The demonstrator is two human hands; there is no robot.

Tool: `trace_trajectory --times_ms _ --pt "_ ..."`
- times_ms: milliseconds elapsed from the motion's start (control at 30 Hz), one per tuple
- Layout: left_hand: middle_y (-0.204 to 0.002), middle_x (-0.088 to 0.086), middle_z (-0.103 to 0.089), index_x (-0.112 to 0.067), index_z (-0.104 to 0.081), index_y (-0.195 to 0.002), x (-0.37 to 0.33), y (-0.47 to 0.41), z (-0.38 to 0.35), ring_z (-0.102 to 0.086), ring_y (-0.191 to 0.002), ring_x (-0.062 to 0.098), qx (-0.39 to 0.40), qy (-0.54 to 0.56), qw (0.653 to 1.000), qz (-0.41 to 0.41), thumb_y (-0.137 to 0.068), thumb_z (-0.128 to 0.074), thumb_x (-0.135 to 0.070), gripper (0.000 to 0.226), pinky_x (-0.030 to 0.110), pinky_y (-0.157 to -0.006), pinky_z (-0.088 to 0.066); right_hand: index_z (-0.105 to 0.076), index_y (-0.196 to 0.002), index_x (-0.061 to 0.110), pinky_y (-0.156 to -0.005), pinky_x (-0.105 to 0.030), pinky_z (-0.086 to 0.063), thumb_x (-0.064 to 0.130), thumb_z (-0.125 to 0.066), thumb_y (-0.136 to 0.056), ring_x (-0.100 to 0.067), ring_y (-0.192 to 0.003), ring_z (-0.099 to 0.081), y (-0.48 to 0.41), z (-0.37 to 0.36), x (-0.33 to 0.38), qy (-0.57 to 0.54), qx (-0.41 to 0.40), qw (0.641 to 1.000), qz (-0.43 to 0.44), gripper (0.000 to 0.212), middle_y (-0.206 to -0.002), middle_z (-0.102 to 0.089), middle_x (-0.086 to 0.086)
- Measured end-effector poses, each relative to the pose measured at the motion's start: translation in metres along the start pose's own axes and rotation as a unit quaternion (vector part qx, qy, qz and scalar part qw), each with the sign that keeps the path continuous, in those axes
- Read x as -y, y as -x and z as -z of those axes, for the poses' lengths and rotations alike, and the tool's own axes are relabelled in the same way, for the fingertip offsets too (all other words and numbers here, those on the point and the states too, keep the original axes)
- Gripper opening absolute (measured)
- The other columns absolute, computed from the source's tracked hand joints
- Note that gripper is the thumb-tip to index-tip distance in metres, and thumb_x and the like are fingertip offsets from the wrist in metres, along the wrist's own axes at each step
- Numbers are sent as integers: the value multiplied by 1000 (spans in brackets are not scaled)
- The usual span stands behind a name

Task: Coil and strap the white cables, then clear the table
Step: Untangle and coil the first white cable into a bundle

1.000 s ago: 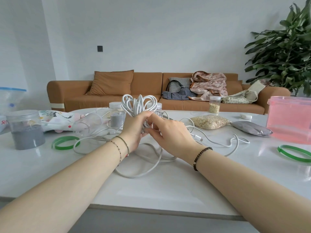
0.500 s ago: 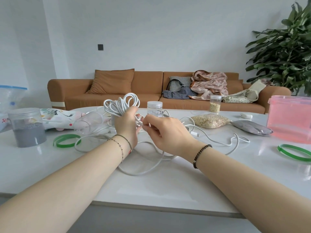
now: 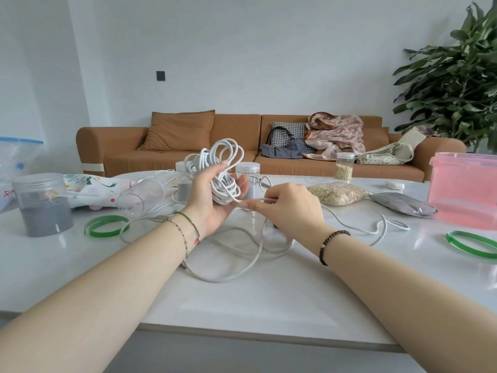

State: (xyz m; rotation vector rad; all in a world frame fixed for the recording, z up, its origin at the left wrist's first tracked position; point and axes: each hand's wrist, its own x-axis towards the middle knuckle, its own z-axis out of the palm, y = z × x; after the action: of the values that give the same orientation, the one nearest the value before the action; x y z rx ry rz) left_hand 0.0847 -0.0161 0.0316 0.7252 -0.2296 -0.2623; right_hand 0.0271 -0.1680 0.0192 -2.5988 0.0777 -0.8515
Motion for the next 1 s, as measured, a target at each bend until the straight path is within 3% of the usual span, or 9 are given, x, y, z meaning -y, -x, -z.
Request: trace_trajectory --times_ms 200,333,400,500,600,700,833,900,1000 --pt "-75 10 -59 -4 -61 -96 6 5 -2 -70 -75 24 12 -63 998 16 -90 -63 -9 8 47 -97 -54 -49 -53 13 -51 -28 -37 83 -68 -58 -15 -52 -47 -4 3 -9 -16 10 1000 -23 73 -44 -45 5" --pt "-62 3 -57 -8 -60 -81 10 4 -4 -60 -56 11 -12 -133 991 -4 -89 -63 -4 9 34 -83 -58 -69 -63 16 -57 -29 -44 78 -69 -64 -14 -58 -56 -5 1 -10 -10 33 999 1 62 -50 -55 4" --pt "-65 1 -55 -10 -61 -81 10 1 -2 -56 -56 9 -29 -162 986 -22 -86 -65 -1 11 27 -68 -55 -70 -66 19 -59 -30 -44 72 -67 -75 -14 -61 -56 -4 0 -10 -5 23 999 24 54 -52 -55 4" --pt "-67 1 -53 -12 -59 -77 8 -4 2 -56 -50 8 -56 -166 984 -28 -85 -64 0 15 24 -65 -50 -69 -74 21 -66 -32 -47 51 -58 -93 -18 -70 -57 -4 -2 -9 -4 11 998 67 37 -59 -57 6" --pt "-69 4 -55 -9 -58 -78 7 -2 2 -58 -60 11 -54 -126 991 -12 -86 -61 1 13 28 -72 -57 -65 -85 22 -77 -38 -49 34 -47 -102 -22 -86 -59 -5 -5 -8 -7 28 994 106 28 -80 -59 10" --pt "-75 8 -63 -4 -62 -86 9 3 0 -65 -71 16 -10 -191 981 12 -87 -59 -1 5 37 -86 -59 -65 -94 22 -79 -40 -50 30 -46 -103 -21 -91 -59 -5 -7 -11 -21 35 991 129 23 -89 -59 11" --pt "-89 17 -66 3 -66 -100 18 9 -3 -67 -82 24 58 -279 958 19 -90 -54 -1 16 42 -80 -61 -67 -112 39 -68 -33 -42 37 -47 -102 -15 -92 -60 -2 0 -10 43 37 983 175 22 -100 -67 10" --pt "-89 16 -66 2 -67 -99 20 9 -4 -68 -84 24 57 -286 956 14 -90 -56 -2 14 41 -80 -61 -69 -107 37 -68 -32 -35 42 -47 -102 -22 -86 -62 -2 2 -9 101 -1 977 188 23 -92 -70 6" --pt "-84 12 -68 -1 -67 -98 19 8 -3 -69 -73 16 33 -287 957 3 -90 -60 -3 11 36 -74 -61 -62 -72 25 -74 -34 -36 43 -56 -97 -29 -64 -52 -2 1 -8 99 -48 979 172 31 -60 -55 6"
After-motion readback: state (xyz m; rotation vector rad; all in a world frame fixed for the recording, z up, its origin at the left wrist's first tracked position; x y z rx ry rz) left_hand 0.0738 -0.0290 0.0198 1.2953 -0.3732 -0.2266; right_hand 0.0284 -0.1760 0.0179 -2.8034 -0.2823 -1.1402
